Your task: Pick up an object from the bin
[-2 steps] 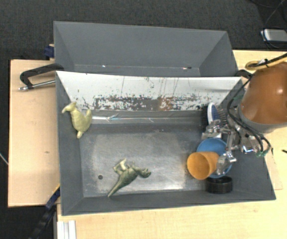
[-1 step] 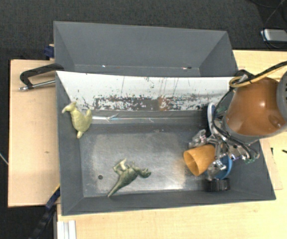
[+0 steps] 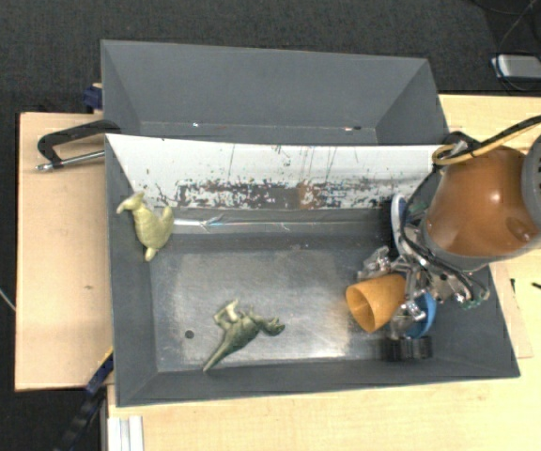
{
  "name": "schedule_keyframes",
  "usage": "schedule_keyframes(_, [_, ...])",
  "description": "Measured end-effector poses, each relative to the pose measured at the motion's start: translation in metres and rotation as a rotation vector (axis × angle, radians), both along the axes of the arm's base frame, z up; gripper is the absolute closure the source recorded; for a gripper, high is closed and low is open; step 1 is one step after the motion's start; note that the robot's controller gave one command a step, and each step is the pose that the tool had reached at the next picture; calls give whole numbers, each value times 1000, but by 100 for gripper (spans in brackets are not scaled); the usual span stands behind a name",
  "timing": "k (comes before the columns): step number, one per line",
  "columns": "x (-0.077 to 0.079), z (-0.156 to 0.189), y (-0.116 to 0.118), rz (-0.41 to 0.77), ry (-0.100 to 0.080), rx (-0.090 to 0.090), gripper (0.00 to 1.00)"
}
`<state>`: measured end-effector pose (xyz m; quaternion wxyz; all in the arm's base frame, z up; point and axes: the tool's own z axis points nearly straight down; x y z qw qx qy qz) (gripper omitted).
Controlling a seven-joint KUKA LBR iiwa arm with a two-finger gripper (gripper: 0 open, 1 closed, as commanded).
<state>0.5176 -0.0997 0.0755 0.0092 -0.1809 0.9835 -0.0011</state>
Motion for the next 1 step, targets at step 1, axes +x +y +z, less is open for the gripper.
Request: schedule_keyframes(1, [-5,159,0,42,4,-4,100])
